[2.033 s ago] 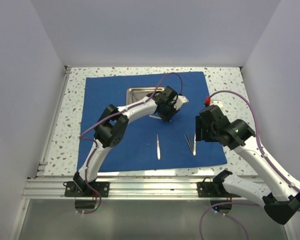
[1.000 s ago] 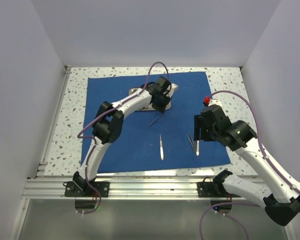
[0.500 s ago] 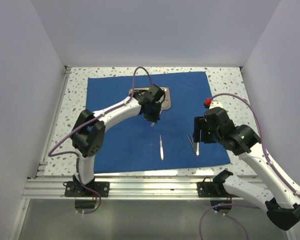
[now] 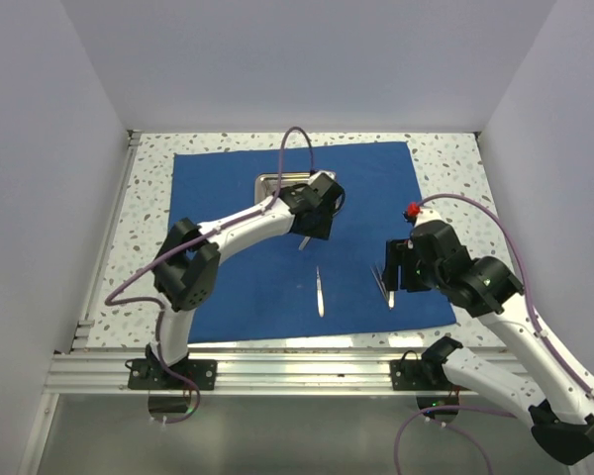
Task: Open and lay out the surgical kit
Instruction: Pick up the medical item from the surgical kit.
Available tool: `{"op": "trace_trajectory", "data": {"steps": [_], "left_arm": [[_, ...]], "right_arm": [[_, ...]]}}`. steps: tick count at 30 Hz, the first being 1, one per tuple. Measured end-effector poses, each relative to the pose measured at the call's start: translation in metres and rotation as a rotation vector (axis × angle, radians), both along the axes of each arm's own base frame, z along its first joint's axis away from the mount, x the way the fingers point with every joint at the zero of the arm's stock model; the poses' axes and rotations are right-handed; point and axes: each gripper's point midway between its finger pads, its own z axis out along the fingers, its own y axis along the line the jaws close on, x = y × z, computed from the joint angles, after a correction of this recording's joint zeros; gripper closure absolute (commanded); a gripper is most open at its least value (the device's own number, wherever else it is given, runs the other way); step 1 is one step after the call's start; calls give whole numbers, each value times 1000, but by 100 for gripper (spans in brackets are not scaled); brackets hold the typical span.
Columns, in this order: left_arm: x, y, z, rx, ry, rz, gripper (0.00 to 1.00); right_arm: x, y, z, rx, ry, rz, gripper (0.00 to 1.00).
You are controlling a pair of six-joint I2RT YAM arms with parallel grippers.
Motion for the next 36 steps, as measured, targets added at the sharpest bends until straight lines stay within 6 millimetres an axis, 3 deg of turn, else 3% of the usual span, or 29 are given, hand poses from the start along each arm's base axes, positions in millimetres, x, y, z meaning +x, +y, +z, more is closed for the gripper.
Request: {"op": "trace_trajectory", "data": {"steps": [3,8,14,19,32,36], "left_arm": [[22,-8,-7,53,-41,-29,41],[40,-10,-36,147,-37,-100,41],[60,10,-63,204,1,-108,44],[82,24,-59,188,-1,-105,55],[68,3,-70,80,59,-227,77],[67,4,-69,53,48,-207,100]], "right_arm": [[-2,-3,-1,-11,4,0,34],[-4,-10,0,-43,5,-17,33],[0,-17,5,-68,-12,-45,34],[3,-17,0,-91,7,-58,33],[9,-17,-6,-120,26,-68,34],[9,-16,-6,-119,24,-67,34]]}}
